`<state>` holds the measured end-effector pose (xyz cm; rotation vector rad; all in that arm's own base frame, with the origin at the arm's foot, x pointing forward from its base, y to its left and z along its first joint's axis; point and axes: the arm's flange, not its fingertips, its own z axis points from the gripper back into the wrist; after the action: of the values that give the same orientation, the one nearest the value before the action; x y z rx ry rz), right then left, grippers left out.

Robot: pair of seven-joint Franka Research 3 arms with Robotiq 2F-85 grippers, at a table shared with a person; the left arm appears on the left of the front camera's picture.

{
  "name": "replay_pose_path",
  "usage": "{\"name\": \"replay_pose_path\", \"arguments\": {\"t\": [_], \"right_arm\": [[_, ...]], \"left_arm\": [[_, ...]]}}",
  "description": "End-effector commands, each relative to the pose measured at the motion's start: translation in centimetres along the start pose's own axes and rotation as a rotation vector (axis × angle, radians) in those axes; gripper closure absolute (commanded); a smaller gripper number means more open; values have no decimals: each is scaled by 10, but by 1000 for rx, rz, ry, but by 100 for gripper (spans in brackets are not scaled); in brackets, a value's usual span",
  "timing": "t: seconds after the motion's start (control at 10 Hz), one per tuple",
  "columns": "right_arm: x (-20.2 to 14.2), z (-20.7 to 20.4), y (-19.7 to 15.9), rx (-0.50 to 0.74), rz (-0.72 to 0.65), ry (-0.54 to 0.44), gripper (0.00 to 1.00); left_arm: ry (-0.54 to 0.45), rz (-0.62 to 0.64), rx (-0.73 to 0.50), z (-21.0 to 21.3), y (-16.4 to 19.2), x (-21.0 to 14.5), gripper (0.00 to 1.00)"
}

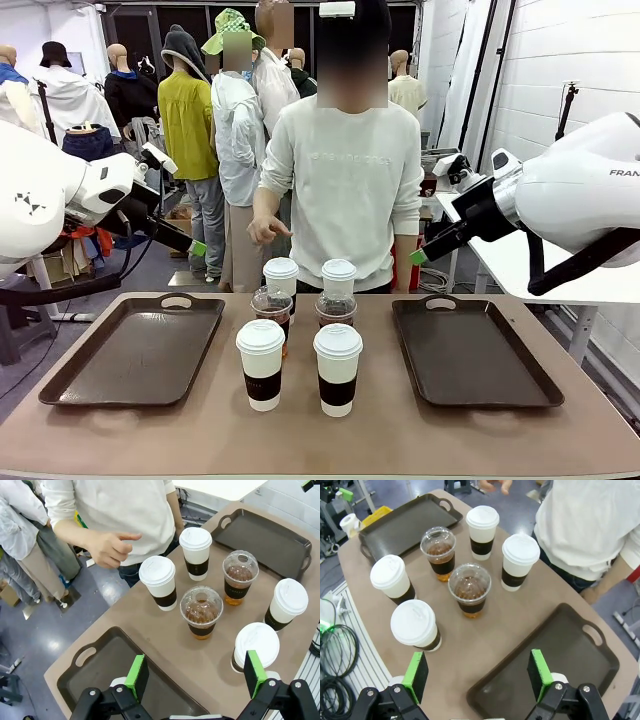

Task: Distribute the coffee onto the tray.
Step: Pick up one iced Americano and place it on the right Handle tray.

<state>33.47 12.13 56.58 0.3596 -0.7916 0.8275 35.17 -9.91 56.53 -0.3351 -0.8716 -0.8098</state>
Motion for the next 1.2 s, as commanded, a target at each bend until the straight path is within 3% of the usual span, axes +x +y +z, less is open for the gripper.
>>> {"name": "replay_pose_path", "arguments": {"t": [0.0, 1.1], "right_arm": [[0, -1, 0, 23, -2, -8, 0], [0, -1, 0, 23, -2, -8, 0]], "left_arm": [[-6, -7, -12, 0, 2, -2, 0], [-6, -7, -12, 0, 2, -2, 0]]}}
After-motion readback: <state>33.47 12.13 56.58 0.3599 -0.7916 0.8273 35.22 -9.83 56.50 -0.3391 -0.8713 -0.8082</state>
